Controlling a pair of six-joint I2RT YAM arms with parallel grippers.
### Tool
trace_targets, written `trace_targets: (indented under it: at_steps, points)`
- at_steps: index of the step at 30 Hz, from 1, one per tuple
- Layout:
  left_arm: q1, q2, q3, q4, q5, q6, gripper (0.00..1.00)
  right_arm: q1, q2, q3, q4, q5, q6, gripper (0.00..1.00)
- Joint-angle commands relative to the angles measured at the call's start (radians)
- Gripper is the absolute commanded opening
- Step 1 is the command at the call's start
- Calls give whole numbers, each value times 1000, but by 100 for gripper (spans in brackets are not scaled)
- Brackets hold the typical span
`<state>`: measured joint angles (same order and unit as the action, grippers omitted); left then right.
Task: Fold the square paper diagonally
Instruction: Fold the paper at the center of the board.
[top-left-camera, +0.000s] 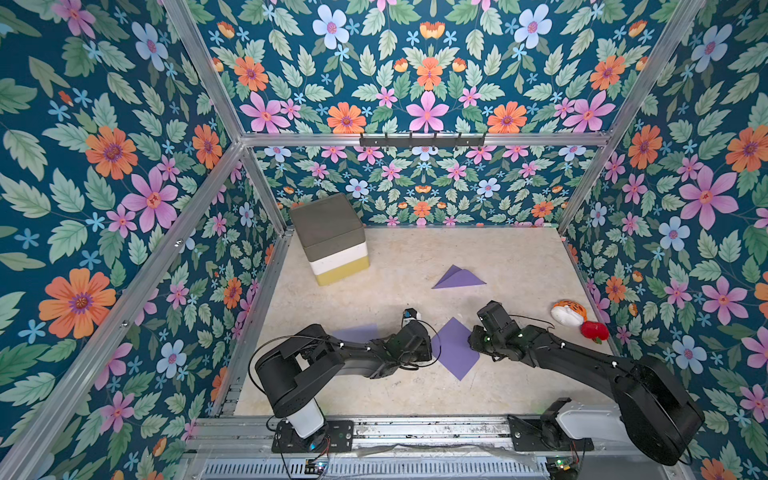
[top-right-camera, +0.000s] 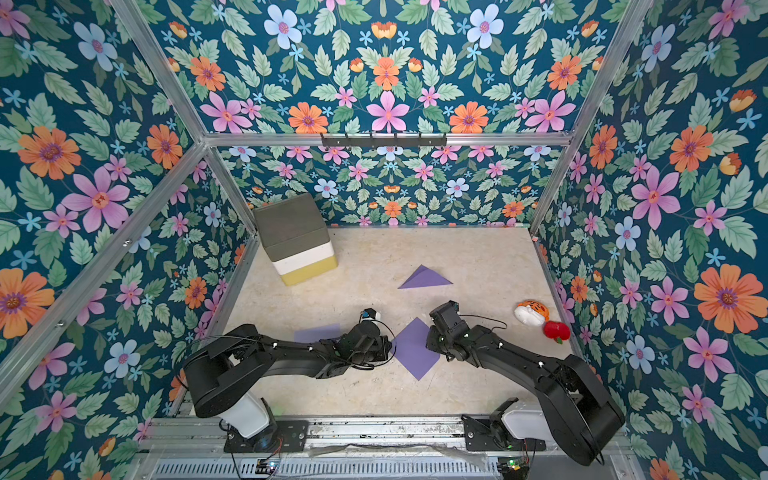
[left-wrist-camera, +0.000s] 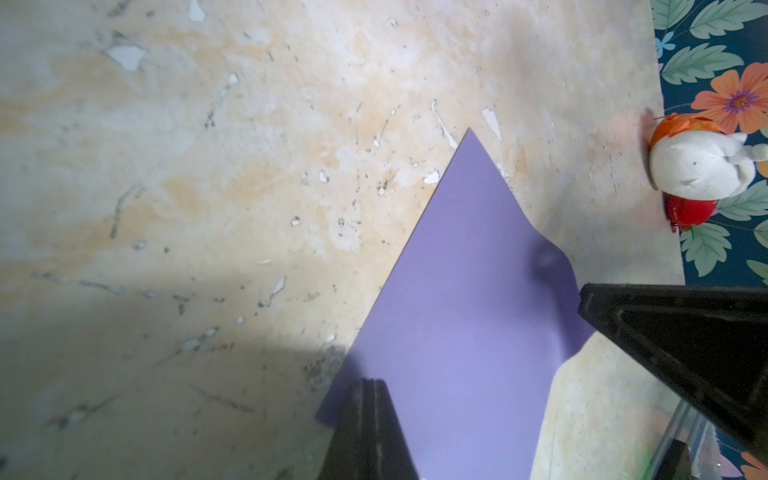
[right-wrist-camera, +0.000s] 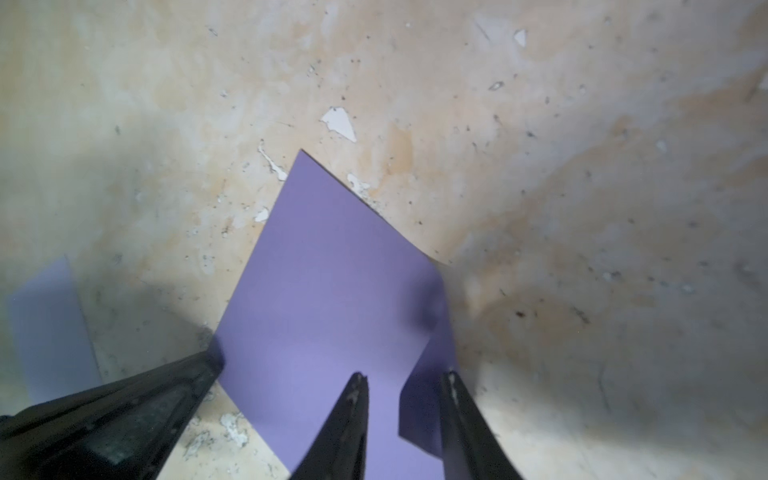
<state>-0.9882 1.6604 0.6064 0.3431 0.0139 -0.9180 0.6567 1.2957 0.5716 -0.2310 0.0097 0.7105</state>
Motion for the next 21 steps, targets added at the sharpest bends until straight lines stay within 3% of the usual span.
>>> trace_targets:
  at_steps: [1, 14, 21]
  points:
    - [2, 12, -10, -151, -33, -4, 0, 1, -4, 8, -57, 58, -11, 35]
    - [2, 15, -11, -152, -35, -4, 0, -1, -23, 25, -129, 151, -23, 27]
    - [2, 13, -10, -151, -34, -4, 0, -6, -20, 25, -92, 119, -29, 21]
